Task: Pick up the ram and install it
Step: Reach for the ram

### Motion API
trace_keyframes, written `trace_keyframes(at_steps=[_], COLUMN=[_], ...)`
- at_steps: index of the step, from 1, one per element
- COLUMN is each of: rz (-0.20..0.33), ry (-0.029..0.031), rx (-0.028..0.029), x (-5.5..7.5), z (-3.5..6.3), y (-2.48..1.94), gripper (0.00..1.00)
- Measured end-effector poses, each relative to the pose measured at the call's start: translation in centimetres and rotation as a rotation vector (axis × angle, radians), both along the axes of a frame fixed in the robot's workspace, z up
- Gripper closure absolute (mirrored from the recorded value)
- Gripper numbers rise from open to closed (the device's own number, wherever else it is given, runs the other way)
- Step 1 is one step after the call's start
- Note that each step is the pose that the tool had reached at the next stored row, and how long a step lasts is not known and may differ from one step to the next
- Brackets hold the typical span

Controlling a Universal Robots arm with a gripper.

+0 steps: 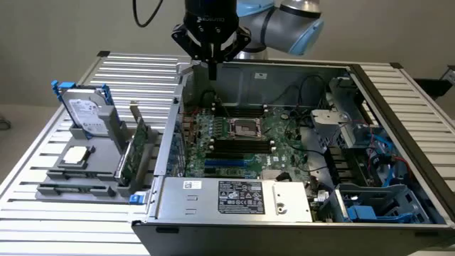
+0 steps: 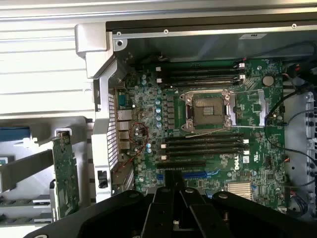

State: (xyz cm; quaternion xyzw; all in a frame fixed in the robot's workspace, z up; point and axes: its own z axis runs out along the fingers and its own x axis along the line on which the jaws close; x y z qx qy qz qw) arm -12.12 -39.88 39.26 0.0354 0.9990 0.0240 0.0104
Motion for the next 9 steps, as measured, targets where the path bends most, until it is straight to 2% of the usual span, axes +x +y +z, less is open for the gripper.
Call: trace_keyframes(at_steps=[9], rz=[0.0], ry=[0.0], rx=[0.0], x=[-0.02], z=[0.0], y=[0.0], gripper=[0.89])
